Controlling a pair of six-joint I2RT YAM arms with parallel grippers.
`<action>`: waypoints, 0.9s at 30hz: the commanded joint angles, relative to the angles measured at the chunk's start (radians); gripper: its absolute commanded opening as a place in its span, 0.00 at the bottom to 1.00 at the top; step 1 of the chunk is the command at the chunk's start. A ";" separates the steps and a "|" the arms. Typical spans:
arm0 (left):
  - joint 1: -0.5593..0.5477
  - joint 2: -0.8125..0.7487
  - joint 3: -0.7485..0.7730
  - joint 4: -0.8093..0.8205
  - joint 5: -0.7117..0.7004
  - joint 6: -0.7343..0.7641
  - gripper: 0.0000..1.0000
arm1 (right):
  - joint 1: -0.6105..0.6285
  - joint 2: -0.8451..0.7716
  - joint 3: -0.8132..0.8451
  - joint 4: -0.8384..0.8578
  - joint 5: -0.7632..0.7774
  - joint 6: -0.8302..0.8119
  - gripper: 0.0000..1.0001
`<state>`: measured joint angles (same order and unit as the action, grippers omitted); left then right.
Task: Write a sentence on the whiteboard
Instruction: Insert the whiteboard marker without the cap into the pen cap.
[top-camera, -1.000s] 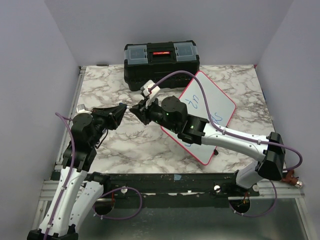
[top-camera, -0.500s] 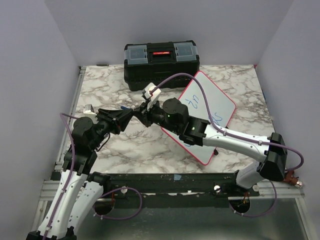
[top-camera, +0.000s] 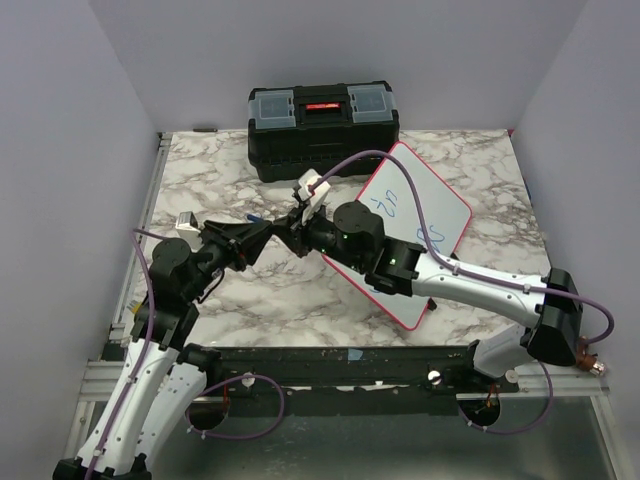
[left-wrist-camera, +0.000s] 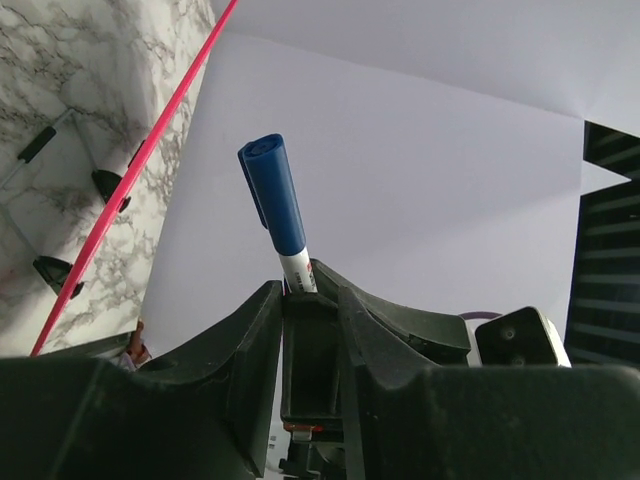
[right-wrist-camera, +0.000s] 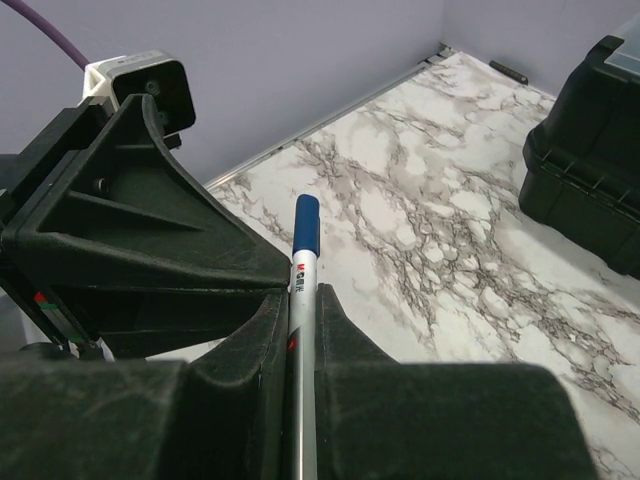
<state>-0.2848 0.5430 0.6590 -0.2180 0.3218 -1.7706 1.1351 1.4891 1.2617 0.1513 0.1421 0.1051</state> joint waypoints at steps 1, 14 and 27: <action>-0.010 -0.035 -0.039 0.116 -0.006 -0.072 0.28 | 0.004 -0.028 -0.037 0.005 0.006 0.019 0.01; -0.010 -0.014 -0.057 0.156 -0.048 -0.107 0.38 | 0.004 -0.065 -0.068 0.047 -0.014 0.048 0.01; -0.010 0.003 -0.056 0.126 -0.063 -0.098 0.28 | 0.005 -0.075 -0.081 0.065 -0.046 0.074 0.01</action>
<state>-0.2951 0.5411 0.6044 -0.1154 0.2817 -1.8690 1.1351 1.4311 1.1961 0.2050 0.1383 0.1585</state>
